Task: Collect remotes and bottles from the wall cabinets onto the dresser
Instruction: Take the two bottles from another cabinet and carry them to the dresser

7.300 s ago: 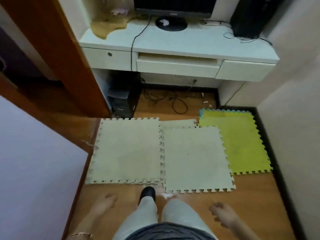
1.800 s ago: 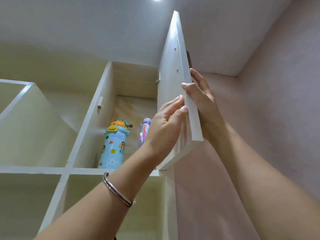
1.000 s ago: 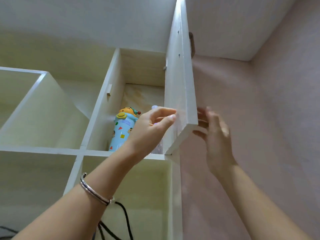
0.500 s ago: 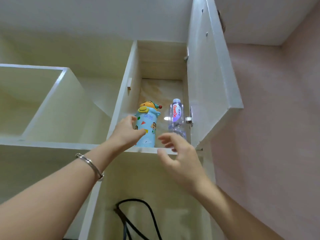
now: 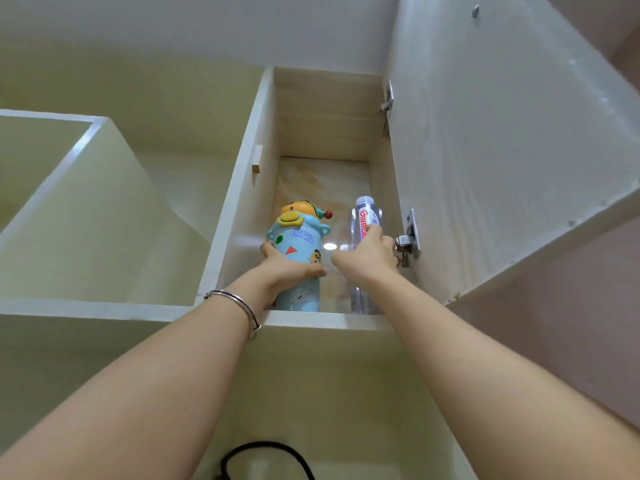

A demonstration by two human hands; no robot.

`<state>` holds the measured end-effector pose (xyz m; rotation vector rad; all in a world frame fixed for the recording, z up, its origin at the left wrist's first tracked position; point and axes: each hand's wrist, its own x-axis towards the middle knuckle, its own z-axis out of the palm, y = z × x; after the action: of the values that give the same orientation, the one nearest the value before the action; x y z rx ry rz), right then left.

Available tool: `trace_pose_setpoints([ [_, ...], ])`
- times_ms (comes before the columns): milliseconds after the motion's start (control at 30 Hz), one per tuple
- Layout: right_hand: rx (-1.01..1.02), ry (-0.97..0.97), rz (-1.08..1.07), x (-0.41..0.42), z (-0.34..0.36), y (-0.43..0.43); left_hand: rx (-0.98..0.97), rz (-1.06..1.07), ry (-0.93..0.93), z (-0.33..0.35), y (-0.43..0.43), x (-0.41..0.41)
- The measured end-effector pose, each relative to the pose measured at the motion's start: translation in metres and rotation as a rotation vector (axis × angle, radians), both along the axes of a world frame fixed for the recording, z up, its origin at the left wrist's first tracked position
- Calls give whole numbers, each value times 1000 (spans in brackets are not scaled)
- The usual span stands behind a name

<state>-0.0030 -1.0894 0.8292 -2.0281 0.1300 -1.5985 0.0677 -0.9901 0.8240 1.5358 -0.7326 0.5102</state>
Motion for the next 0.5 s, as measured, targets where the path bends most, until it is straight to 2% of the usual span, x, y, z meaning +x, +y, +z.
trace_pose_setpoints([
  [167, 25, 25, -93, 15, 1, -7, -58, 87, -88, 1, 4, 0],
  [300, 54, 58, -78, 16, 5, -13, -127, 182, -273, -1, 11, -15],
  [400, 92, 53, -54, 17, 11, -19, -196, 180, -422, 1, 18, -31],
  [500, 129, 97, -43, 16, 10, -21, -295, 153, -472, 6, 29, -51],
])
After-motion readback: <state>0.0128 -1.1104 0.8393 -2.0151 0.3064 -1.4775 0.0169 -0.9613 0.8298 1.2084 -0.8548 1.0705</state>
